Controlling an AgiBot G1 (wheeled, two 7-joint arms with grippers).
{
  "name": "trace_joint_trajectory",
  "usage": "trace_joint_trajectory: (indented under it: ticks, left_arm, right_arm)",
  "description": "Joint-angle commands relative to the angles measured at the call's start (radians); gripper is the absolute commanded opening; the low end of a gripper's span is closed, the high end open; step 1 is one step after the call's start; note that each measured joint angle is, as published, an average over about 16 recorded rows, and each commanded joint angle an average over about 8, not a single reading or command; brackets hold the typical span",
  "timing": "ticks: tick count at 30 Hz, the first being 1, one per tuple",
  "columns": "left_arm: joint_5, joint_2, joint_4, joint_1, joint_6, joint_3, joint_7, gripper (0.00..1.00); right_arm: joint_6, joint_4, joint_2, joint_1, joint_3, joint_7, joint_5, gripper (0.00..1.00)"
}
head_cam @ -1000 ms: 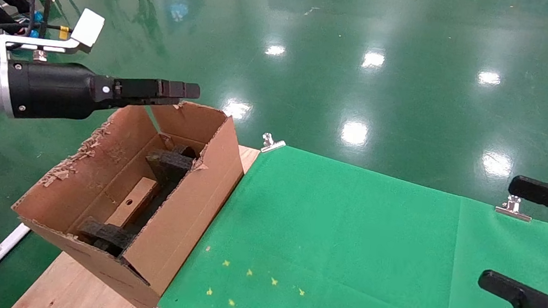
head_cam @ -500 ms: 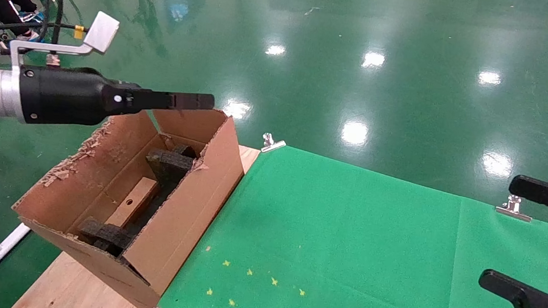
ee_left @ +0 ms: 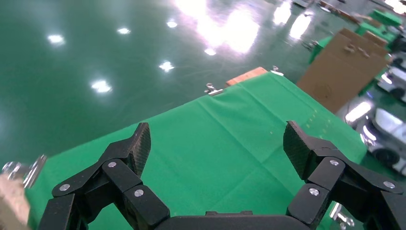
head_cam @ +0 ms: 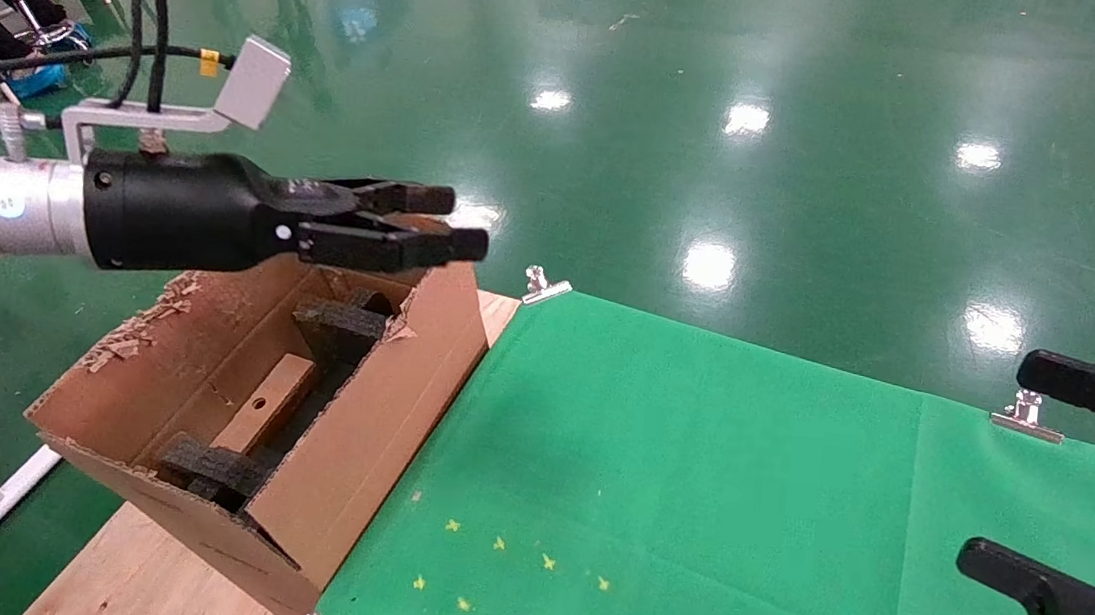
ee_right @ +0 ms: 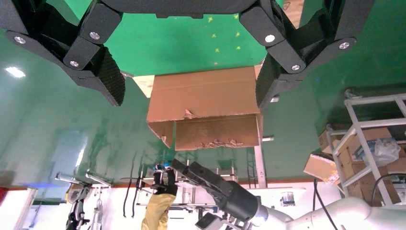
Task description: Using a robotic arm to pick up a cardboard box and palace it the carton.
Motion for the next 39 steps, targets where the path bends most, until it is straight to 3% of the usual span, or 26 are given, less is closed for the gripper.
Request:
trace_joint_trajectory:
  ticks: [1, 39]
  left_arm:
    - [-0.018, 0.001, -0.032, 0.022, -0.002, -0.008, 0.018, 1.00]
    - [-0.336, 0.011, -0.600, 0.408, -0.031, -0.149, 0.327, 1.00]
  right_arm:
    - [0.000, 0.000, 0.000, 0.000, 0.000, 0.000, 0.000, 1.00]
    - [0.000, 0.000, 0.000, 0.000, 0.000, 0.000, 0.000, 1.00]
